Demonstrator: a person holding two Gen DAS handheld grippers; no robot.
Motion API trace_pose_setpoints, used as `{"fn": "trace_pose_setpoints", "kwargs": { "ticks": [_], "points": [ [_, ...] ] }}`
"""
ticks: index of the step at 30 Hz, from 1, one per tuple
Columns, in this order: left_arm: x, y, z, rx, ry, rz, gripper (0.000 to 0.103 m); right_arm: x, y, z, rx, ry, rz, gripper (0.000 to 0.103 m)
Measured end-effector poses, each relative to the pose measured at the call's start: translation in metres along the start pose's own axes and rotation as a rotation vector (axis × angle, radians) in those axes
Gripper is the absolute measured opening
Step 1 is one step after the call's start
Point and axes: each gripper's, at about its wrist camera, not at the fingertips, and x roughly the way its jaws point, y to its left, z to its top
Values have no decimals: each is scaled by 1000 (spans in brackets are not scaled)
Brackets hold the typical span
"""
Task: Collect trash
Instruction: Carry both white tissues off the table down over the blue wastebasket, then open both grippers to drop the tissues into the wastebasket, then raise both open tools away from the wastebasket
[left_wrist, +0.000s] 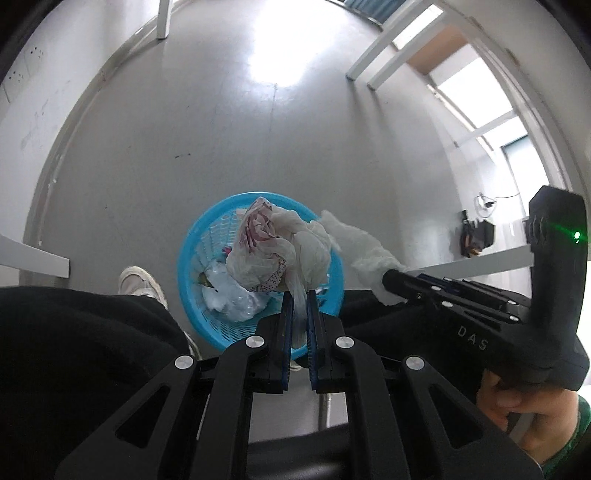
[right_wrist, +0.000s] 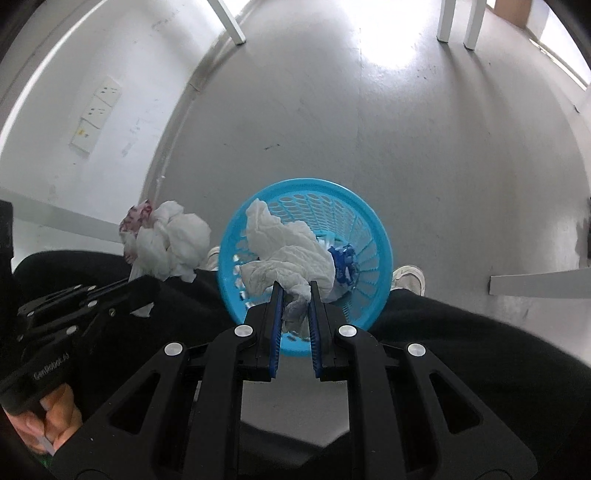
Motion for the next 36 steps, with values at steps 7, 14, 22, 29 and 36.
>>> {"fn": "trace_pose_setpoints", "kwargs": {
  "ticks": [7,14,22,29,36],
  "points": [
    [52,18,26,-105,123,55,6,44,-12,24,41,109,5,12],
    [87,23,45,-133,192,99,6,84,-23,39,74,204,-13,12],
    [104,31,57,-171,225,131,6,96,-30,44,109,229,-21,14],
    [108,27,57,-158,233,139,22,96,-36,44,140,224,-21,31],
    [100,35,63,-176,192,186,41,93,-40,45,155,201,-20,38]
  ]
}}
